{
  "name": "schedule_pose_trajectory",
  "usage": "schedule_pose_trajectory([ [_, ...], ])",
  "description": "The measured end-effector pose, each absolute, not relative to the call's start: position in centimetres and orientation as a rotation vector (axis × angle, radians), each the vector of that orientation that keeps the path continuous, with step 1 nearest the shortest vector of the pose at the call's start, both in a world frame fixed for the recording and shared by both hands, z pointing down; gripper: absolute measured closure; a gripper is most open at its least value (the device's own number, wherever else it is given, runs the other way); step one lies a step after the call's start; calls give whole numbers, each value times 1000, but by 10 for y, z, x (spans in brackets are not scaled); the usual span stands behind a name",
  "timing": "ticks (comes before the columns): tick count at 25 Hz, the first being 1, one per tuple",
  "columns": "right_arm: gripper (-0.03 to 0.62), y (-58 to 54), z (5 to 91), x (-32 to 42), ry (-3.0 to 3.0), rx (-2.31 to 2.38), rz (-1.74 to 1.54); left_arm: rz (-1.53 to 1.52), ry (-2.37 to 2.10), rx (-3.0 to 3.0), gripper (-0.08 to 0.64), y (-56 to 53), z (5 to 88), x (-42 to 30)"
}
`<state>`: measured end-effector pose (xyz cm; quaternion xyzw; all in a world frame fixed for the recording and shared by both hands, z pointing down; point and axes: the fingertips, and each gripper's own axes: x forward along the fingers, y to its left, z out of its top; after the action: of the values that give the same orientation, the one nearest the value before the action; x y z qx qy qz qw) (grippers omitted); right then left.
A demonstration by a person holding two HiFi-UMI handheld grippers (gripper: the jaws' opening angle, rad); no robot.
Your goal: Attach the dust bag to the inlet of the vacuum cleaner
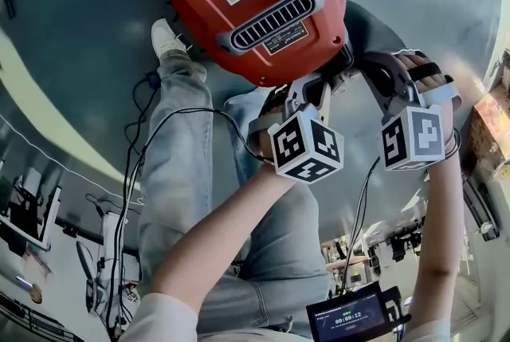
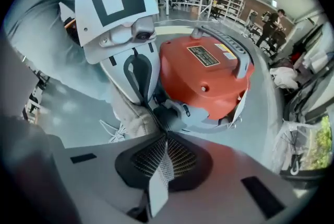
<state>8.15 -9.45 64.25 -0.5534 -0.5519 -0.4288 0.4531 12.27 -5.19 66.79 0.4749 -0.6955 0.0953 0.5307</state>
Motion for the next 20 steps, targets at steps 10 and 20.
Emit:
schedule_pose_trajectory([
  [10, 574, -100, 653, 79, -1585, -1169, -764, 102, -1599, 1200, 549, -51, 668, 131],
  [20, 571, -126, 523, 57, -2141, -570, -311, 58, -1627, 1400, 548, 18, 560, 77],
])
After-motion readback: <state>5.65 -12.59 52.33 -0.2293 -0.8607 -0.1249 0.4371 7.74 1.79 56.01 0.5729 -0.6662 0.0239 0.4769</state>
